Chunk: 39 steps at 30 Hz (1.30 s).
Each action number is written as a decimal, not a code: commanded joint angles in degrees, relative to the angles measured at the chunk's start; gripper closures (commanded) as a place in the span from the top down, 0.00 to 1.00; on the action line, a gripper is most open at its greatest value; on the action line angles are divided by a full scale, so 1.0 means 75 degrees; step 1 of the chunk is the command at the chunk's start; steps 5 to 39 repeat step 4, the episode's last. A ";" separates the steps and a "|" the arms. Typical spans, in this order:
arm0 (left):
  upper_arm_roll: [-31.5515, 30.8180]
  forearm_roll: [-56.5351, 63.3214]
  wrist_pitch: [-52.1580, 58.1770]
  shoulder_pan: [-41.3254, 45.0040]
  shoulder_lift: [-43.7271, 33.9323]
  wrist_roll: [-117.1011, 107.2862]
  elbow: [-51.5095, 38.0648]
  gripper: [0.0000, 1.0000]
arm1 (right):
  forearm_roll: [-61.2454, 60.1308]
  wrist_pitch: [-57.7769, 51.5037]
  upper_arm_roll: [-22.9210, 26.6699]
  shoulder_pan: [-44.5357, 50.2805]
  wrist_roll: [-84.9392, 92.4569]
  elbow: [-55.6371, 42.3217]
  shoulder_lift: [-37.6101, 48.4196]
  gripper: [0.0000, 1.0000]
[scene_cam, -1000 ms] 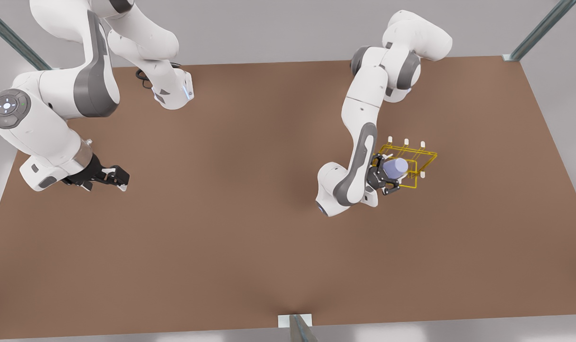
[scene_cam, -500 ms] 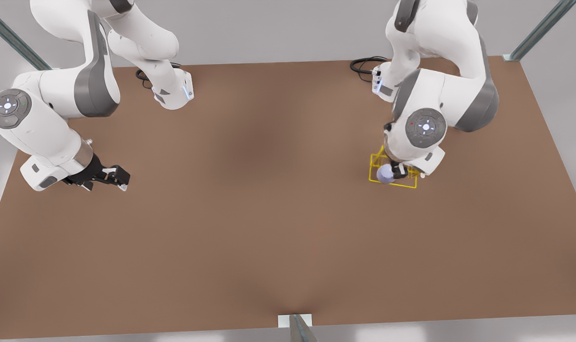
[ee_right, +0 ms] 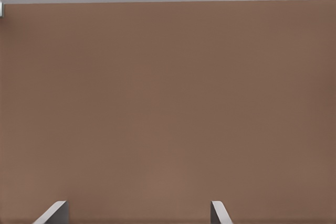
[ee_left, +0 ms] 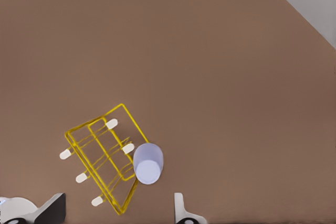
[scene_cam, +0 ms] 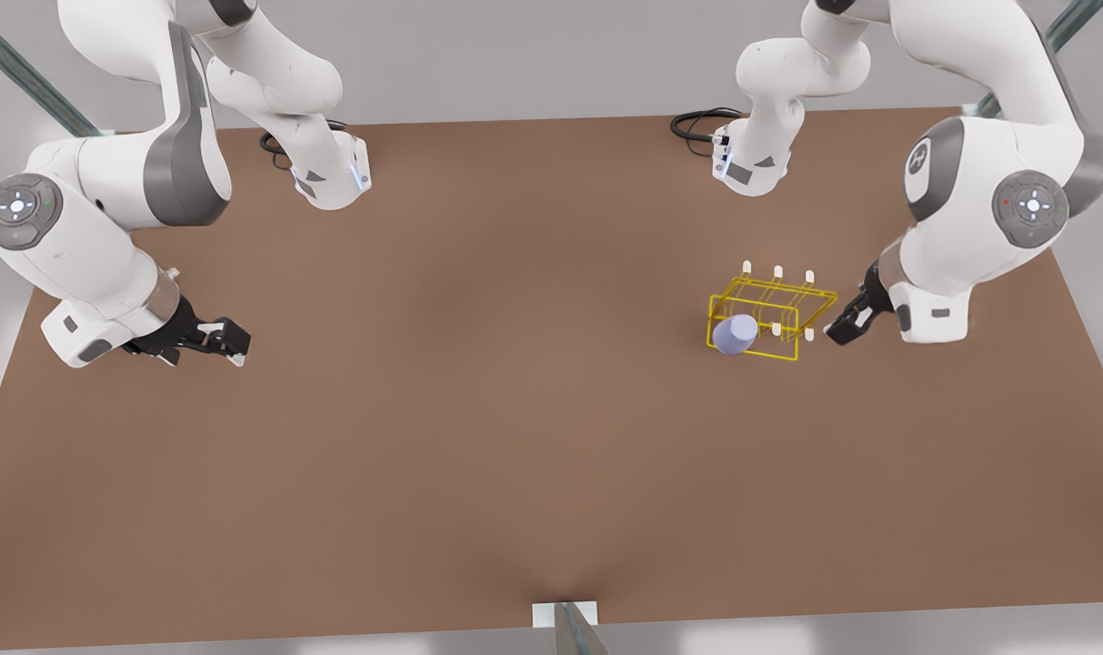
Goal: Place the cup on the cup holder
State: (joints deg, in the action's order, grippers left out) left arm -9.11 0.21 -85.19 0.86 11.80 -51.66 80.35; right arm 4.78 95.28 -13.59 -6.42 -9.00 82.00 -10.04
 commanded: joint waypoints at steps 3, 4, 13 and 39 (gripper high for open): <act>-0.0028 0.0019 -0.0325 0.0003 0.0032 0.5951 -0.0131 1.00 | -0.0016 0.0209 -0.0004 0.0001 -0.0030 -0.0069 -0.0184 1.00; -0.0028 0.0019 -0.0325 0.0015 0.0032 0.5951 -0.0131 1.00 | -0.0028 0.0303 -0.0004 0.0001 -0.0042 -0.0093 -0.0243 1.00; -0.0028 0.0019 -0.0325 0.0015 0.0032 0.5951 -0.0131 1.00 | -0.0028 0.0303 -0.0004 0.0001 -0.0042 -0.0093 -0.0243 1.00; -0.0028 0.0019 -0.0325 0.0015 0.0032 0.5951 -0.0131 1.00 | -0.0028 0.0303 -0.0004 0.0001 -0.0042 -0.0093 -0.0243 1.00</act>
